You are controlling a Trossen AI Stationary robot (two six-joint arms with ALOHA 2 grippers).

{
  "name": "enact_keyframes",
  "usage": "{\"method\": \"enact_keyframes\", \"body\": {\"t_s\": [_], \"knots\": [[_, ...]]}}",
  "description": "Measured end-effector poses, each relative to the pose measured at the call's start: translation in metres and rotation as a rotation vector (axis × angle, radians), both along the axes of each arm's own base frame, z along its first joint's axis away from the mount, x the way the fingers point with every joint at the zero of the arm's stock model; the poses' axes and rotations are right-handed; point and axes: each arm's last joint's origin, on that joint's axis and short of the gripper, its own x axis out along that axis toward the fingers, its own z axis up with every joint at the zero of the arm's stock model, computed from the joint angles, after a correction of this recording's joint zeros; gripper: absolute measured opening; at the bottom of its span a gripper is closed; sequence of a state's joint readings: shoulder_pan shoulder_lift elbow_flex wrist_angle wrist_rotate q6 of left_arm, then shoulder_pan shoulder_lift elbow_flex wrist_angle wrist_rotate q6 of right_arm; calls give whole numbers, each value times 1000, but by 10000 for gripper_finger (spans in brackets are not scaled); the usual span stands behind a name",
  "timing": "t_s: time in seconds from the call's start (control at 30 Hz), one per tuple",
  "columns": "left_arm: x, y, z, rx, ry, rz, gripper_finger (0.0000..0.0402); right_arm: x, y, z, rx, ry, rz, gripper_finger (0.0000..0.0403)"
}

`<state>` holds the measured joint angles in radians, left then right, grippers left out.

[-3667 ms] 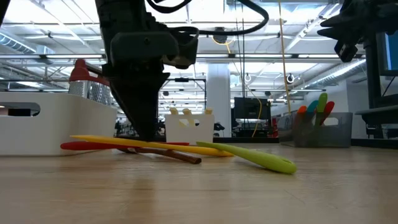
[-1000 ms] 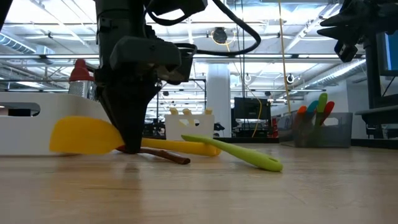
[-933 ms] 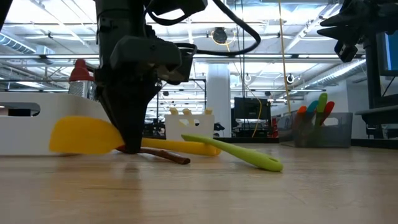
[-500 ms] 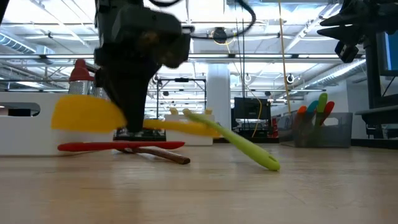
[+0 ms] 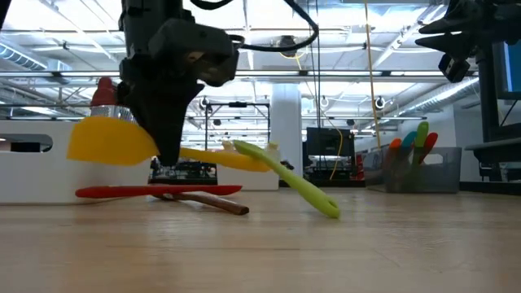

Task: Pick & Place Kitchen Items
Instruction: Put the yellow spatula into the black bin

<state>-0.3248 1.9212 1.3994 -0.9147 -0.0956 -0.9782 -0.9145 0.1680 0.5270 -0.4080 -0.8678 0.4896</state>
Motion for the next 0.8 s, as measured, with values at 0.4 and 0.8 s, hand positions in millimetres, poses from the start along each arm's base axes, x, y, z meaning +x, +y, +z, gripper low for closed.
{"method": "enact_keyframes", "body": {"t_s": [0.4,0.8], "knots": [[-14,6,11,27,84,39,6,0,0,0,0,0,-1,73],[-23,20,17,61,170,80,6,0,0,0,-3,0,-1,73]]}}
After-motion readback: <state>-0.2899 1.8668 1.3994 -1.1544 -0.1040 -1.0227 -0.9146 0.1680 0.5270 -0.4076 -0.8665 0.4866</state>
